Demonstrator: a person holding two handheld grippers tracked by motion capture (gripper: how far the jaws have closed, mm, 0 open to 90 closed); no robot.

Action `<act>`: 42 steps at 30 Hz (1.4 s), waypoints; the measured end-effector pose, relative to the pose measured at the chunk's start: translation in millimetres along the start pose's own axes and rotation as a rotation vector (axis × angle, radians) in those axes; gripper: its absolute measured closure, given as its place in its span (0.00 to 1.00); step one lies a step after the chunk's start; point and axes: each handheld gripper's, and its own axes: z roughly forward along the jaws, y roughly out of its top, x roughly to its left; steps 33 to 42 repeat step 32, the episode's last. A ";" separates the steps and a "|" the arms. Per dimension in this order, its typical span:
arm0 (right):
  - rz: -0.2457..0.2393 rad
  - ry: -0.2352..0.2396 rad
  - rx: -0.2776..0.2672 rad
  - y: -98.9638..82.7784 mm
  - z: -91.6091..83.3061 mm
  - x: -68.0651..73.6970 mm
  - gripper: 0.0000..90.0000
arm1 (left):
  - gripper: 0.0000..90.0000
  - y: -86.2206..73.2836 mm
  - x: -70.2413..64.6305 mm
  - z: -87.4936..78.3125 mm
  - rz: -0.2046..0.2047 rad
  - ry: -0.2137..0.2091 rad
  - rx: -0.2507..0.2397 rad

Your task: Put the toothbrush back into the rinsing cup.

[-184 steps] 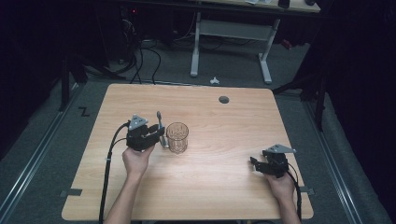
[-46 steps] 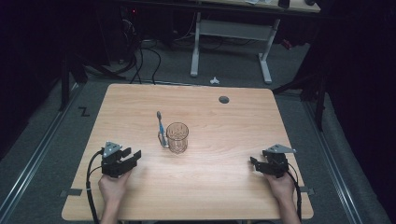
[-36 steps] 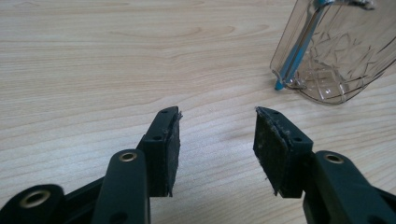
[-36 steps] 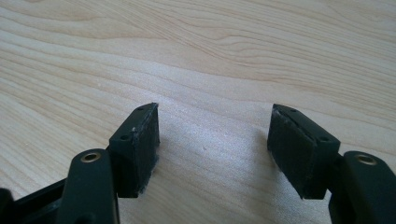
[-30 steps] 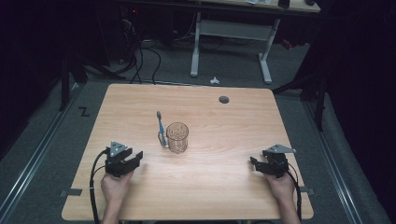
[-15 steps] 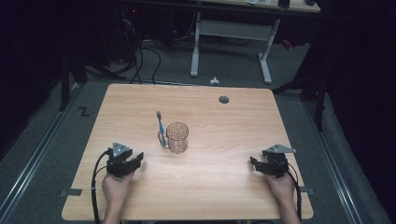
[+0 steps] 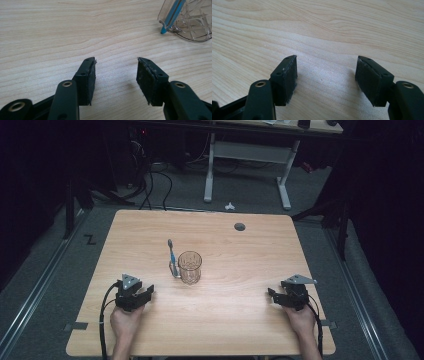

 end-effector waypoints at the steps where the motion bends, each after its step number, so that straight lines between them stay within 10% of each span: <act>1: 0.000 0.000 0.000 0.0 0.0 0.0 0.39 | 0.55 -0.3 -0.4 0.7 0.000 0.001 0.003; 20: -0.001 0.001 0.000 -0.1 0.0 -0.1 0.38 | 0.45 0.6 -7.8 4.7 0.058 0.049 0.043; 42: 0.008 -0.010 -0.001 0.1 0.2 -0.4 0.39 | 0.41 -0.7 -6.8 3.3 0.012 0.085 0.040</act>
